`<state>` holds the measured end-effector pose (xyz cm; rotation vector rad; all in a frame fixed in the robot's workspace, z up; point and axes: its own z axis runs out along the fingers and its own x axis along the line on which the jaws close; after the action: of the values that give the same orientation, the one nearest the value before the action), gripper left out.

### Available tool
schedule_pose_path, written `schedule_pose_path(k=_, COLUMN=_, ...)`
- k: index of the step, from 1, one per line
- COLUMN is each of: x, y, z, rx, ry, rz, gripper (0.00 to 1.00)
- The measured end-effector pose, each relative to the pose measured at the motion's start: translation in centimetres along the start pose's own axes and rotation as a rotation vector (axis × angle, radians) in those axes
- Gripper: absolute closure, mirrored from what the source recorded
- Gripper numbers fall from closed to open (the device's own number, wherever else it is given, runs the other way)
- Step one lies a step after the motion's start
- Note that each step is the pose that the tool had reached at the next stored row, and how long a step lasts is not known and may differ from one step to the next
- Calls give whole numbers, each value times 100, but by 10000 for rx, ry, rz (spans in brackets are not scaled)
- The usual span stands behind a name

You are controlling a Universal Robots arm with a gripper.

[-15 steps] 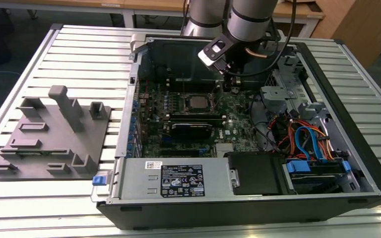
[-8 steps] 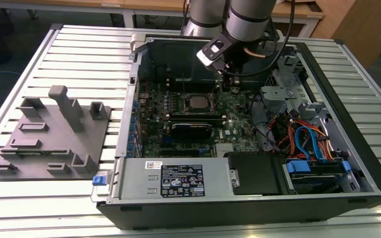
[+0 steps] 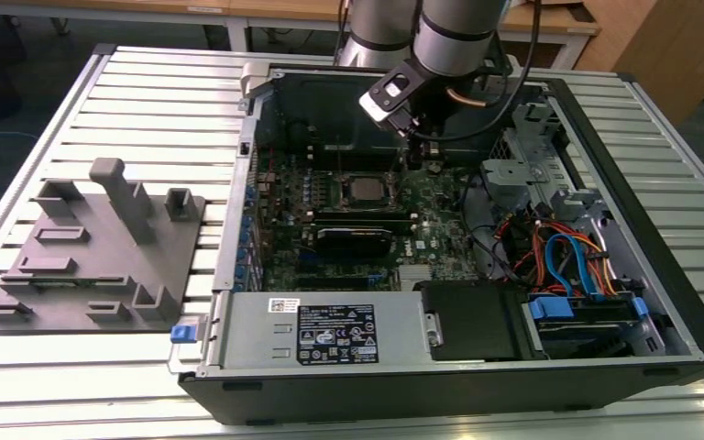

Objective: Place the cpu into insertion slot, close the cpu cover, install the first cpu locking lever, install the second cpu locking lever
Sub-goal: 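Close the cpu cover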

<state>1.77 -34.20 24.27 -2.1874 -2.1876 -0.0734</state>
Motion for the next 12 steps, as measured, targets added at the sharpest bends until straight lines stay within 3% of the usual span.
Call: schedule_pose_path(k=12, x=0, y=-76, z=1, rx=0, ry=0, rz=0, gripper=89)
